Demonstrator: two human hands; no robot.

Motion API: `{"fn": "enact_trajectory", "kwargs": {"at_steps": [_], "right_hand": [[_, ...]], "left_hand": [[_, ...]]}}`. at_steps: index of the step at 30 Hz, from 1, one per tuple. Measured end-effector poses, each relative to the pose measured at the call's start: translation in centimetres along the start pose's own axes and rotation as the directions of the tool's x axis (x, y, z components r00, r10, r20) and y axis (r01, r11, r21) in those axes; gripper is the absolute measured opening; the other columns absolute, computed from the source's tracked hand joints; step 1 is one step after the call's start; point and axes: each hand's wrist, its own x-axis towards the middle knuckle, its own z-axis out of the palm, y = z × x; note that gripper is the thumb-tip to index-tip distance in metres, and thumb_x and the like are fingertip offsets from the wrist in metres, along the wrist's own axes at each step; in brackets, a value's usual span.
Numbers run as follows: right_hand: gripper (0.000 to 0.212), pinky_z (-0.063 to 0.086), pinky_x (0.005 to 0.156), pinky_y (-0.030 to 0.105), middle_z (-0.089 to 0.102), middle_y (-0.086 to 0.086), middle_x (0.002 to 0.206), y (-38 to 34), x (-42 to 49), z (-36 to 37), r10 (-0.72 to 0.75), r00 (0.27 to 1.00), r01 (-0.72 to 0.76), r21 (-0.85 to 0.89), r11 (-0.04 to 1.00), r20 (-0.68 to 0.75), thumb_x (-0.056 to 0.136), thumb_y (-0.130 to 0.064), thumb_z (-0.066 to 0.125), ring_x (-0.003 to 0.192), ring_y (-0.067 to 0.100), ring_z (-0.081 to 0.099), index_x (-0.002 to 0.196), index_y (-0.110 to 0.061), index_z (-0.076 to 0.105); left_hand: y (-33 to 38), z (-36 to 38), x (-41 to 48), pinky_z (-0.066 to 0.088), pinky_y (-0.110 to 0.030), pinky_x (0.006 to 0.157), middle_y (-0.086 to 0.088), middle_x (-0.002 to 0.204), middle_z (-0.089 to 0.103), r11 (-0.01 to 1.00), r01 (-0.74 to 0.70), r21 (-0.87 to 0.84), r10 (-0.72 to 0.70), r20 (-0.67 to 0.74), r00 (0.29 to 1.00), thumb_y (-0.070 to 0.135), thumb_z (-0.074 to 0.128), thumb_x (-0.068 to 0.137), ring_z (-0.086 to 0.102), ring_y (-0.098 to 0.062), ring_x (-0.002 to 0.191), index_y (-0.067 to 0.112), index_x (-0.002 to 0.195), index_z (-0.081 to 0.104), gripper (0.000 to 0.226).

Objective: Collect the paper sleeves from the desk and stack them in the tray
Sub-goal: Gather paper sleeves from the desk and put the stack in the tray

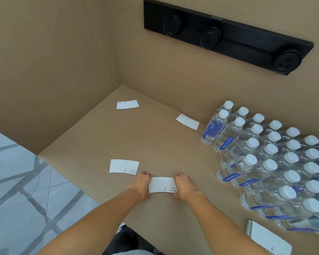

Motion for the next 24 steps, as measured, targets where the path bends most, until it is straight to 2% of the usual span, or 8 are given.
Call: {"fn": "enact_trajectory", "kwargs": {"at_steps": [4,6,9,12,14,17,20,24], "right_hand": [[0.062,0.047,0.099,0.032,0.047,0.009,0.130,-1.2,0.8,-1.4,0.018,0.999,-0.015,0.072,0.997,-0.039,0.076,-0.035,0.078,0.120,0.028,0.052,0.126,-0.008,0.054],[0.059,0.046,0.099,0.033,0.047,0.011,0.128,-2.9,1.6,-2.4,-0.011,0.997,0.019,0.095,0.995,-0.079,0.078,-0.036,0.077,0.119,0.030,0.052,0.124,-0.006,0.055],[0.052,0.046,0.099,0.034,0.048,0.012,0.126,-6.7,2.8,-3.5,-0.074,0.987,0.094,0.136,0.986,-0.142,0.081,-0.031,0.075,0.120,0.030,0.051,0.123,-0.006,0.057],[0.050,0.046,0.099,0.033,0.049,0.012,0.126,-10.9,4.1,-4.0,-0.124,0.975,0.147,0.116,0.982,-0.185,0.083,-0.028,0.072,0.123,0.030,0.048,0.124,-0.005,0.056],[0.054,0.044,0.102,0.034,0.047,0.011,0.130,-13.2,5.1,-4.0,-0.135,0.975,0.150,0.075,0.986,-0.177,0.084,-0.031,0.072,0.126,0.030,0.044,0.129,-0.007,0.054],[0.057,0.044,0.101,0.037,0.044,0.010,0.134,-15.4,6.4,-3.5,-0.122,0.985,0.122,-0.001,0.992,-0.125,0.084,-0.029,0.072,0.128,0.029,0.038,0.132,-0.007,0.051],[0.052,0.046,0.097,0.038,0.043,0.008,0.133,-16.1,7.2,-2.3,-0.073,0.994,0.070,-0.039,0.997,-0.079,0.084,-0.024,0.071,0.126,0.028,0.037,0.129,-0.009,0.050],[0.038,0.049,0.091,0.037,0.041,0.008,0.131,-16.0,7.6,-0.7,-0.042,0.997,0.038,-0.061,0.997,-0.059,0.086,-0.008,0.064,0.123,0.027,0.038,0.123,-0.007,0.053]], "left_hand": [[-2.7,-2.7,-0.4,0.051,-0.037,0.090,-0.011,0.122,0.053,0.999,-0.001,0.040,0.004,-0.065,0.998,0.016,0.071,0.078,0.057,-0.032,0.110,0.010,0.126,0.055,0.050],[-4.8,-5.0,-0.5,0.050,-0.037,0.093,-0.009,0.125,0.052,1.000,0.014,0.017,-0.012,-0.130,0.991,0.019,0.070,0.081,0.056,-0.033,0.114,0.013,0.131,0.051,0.054],[-8.1,-8.1,-0.2,0.049,-0.040,0.097,-0.010,0.127,0.051,1.000,0.019,0.013,-0.017,-0.184,0.983,0.026,0.073,0.081,0.056,-0.033,0.119,0.011,0.128,0.053,0.054],[-10.9,-9.8,0.6,0.046,-0.039,0.104,-0.011,0.139,0.044,0.999,0.038,0.028,-0.033,-0.165,0.986,0.030,0.077,0.079,0.050,-0.032,0.127,0.010,0.137,0.046,0.069],[-12.3,-10.1,1.1,0.046,-0.037,0.102,-0.011,0.138,0.044,0.999,0.022,0.041,-0.016,-0.131,0.991,0.031,0.079,0.077,0.050,-0.031,0.126,0.010,0.138,0.045,0.073],[-13.8,-9.8,1.8,0.049,-0.037,0.096,-0.008,0.131,0.043,0.998,-0.020,0.061,0.025,-0.079,0.997,0.030,0.079,0.076,0.050,-0.028,0.120,0.011,0.131,0.049,0.066],[-15.1,-8.9,2.3,0.048,-0.036,0.098,-0.006,0.134,0.039,0.996,-0.049,0.077,0.053,-0.048,0.997,0.031,0.076,0.078,0.042,-0.026,0.124,0.011,0.129,0.049,0.061],[-16.2,-8.6,3.1,0.046,-0.032,0.098,-0.004,0.130,0.040,0.993,-0.109,0.054,0.111,-0.039,0.993,0.031,0.074,0.080,0.042,-0.023,0.121,0.012,0.121,0.054,0.050]]}}
